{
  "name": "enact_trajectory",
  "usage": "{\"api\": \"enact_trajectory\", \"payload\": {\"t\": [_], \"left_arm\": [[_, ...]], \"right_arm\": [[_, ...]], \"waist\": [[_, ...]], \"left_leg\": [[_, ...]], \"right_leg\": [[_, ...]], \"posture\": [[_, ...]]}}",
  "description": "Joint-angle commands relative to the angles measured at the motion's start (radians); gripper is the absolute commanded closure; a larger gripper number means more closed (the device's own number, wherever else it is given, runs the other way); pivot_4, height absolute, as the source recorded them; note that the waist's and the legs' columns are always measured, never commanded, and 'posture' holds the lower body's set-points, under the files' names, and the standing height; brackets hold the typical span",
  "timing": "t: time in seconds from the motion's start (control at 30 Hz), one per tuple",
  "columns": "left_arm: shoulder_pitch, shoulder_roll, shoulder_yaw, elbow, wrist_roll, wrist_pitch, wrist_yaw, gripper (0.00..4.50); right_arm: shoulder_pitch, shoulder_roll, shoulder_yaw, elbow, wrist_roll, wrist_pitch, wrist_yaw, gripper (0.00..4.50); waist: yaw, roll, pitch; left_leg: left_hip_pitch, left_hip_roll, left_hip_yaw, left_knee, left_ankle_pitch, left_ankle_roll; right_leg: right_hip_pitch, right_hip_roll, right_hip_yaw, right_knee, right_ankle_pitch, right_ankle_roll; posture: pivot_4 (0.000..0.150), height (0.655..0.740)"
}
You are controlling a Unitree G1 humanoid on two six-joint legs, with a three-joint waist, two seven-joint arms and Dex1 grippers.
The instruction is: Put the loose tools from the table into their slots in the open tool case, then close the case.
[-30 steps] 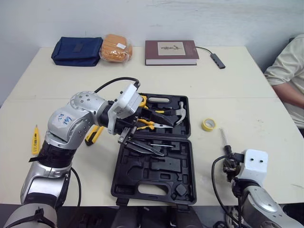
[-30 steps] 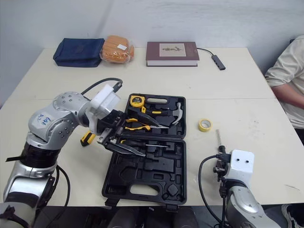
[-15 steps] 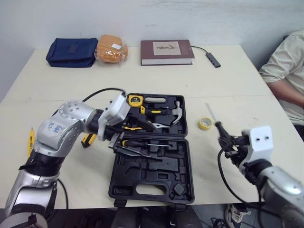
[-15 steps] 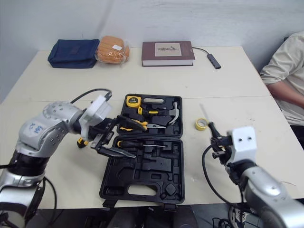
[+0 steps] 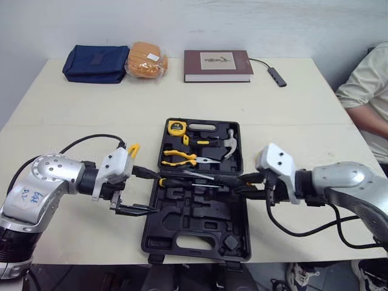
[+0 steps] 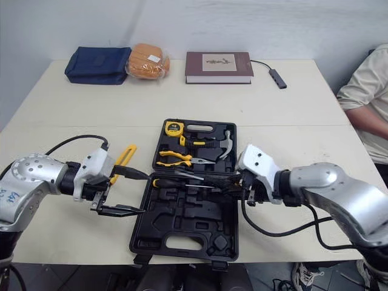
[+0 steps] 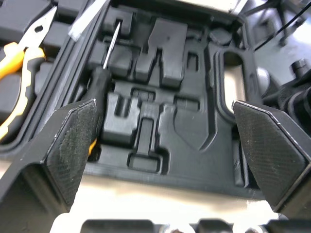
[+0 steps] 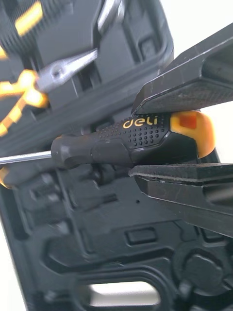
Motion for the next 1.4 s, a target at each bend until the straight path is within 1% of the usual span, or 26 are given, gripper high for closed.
{"api": "enact_trajectory", "payload": {"t": [0.03, 0.17, 0.37, 0.63, 1.0, 1.03, 1.07, 1.1, 1.23, 1.33, 1.4], "left_arm": [[0.008, 0.003, 0.027, -0.051, 0.005, -0.012, 0.031, 0.0], [0.012, -0.004, 0.023, -0.07, 0.001, -0.006, 0.054, 0.0], [-0.014, -0.022, -0.012, -0.06, 0.009, -0.006, 0.068, 0.0], [-0.026, -0.009, -0.031, -0.047, 0.017, -0.025, 0.03, 0.0], [-0.05, -0.031, -0.054, -0.04, 0.024, -0.029, 0.017, 0.0], [-0.052, -0.033, -0.056, -0.037, 0.026, -0.03, 0.017, 0.0], [-0.054, -0.035, -0.057, -0.035, 0.027, -0.03, 0.017, 0.0], [-0.056, -0.037, -0.058, -0.033, 0.028, -0.031, 0.016, 0.0], [-0.055, -0.042, -0.057, -0.031, 0.021, -0.029, 0.014, 0.0], [-0.05, -0.047, -0.056, -0.032, 0.013, -0.026, 0.01, 0.0], [-0.051, -0.053, -0.056, -0.03, 0.013, -0.028, 0.01, 0.0]], "right_arm": [[-0.073, 0.027, 0.083, 0.05, -0.092, -0.064, 0.055, 3.48], [-0.103, 0.043, 0.151, 0.085, -0.16, -0.105, 0.111, 3.48], [-0.086, 0.068, 0.177, 0.091, -0.195, -0.106, 0.143, 3.48], [-0.066, 0.088, 0.18, 0.088, -0.24, -0.087, 0.139, 3.48], [-0.048, 0.121, 0.169, 0.067, -0.255, -0.062, 0.12, 3.48], [-0.048, 0.12, 0.166, 0.064, -0.256, -0.062, 0.12, 2.68], [-0.048, 0.119, 0.164, 0.061, -0.256, -0.062, 0.12, 2.41], [-0.055, 0.116, 0.146, 0.051, -0.243, -0.058, 0.126, 2.02], [-0.07, 0.13, 0.072, 0.015, -0.187, -0.046, 0.125, 0.05], [-0.032, 0.2, 0.038, 0.029, -0.175, -0.124, 0.104, 0.05], [0.014, 0.273, 0.031, 0.084, -0.186, -0.225, 0.098, 0.05]], "waist": [[-0.001, 0.0, 0.0], [-0.008, 0.0, 0.0], [-0.008, 0.0, 0.0], [-0.009, 0.0, 0.0], [-0.008, 0.0, 0.0], [-0.008, 0.0, 0.0], [-0.008, 0.0, 0.0], [-0.008, 0.0, 0.0], [-0.009, 0.0, 0.0], [-0.009, 0.0, 0.0], [-0.008, -0.001, 0.0]], "left_leg": [[0.0, 0.0, 0.0, 0.0, 0.0, 0.0], [0.0, 0.0, 0.0, 0.0, 0.0, -0.001], [0.0, 0.0, 0.0, 0.001, 0.0, -0.001], [0.0, 0.0, 0.0, 0.001, 0.0, -0.001], [0.0, 0.0, 0.0, 0.001, 0.0, -0.001], [0.0, 0.0, 0.0, 0.001, 0.0, -0.001], [0.0, 0.0, 0.0, 0.001, 0.0, -0.001], [0.0, 0.0, 0.0, 0.001, 0.0, -0.001], [0.0, 0.0, 0.0, 0.001, 0.0, -0.001], [0.0, 0.0, 0.0, 0.001, 0.001, -0.001], [0.0, 0.0, 0.0, 0.001, 0.001, -0.002]], "right_leg": [[0.0, 0.0, 0.0, 0.0, 0.0, 0.0], [0.0, 0.0, -0.001, 0.001, 0.0, 0.0], [0.0, 0.0, -0.002, 0.001, 0.0, 0.0], [0.0, 0.0, -0.002, 0.002, 0.0, 0.0], [0.0, 0.0, -0.002, 0.002, 0.0, 0.0], [0.0, 0.0, -0.002, 0.002, 0.0, 0.0], [0.0, 0.0, -0.002, 0.002, 0.0, 0.0], [0.0, 0.0, -0.002, 0.002, 0.0, 0.0], [0.0, 0.0, -0.002, 0.003, 0.0, 0.0], [0.0, 0.0, -0.003, 0.003, 0.0, 0.0], [0.0, 0.0, -0.003, 0.003, 0.0, 0.0]], "posture": [[0.15, 0.74], [0.15, 0.74], [0.15, 0.74], [0.15, 0.74], [0.15, 0.74], [0.15, 0.74], [0.15, 0.74], [0.15, 0.74], [0.15, 0.74], [0.15, 0.74], [0.15, 0.74]]}}
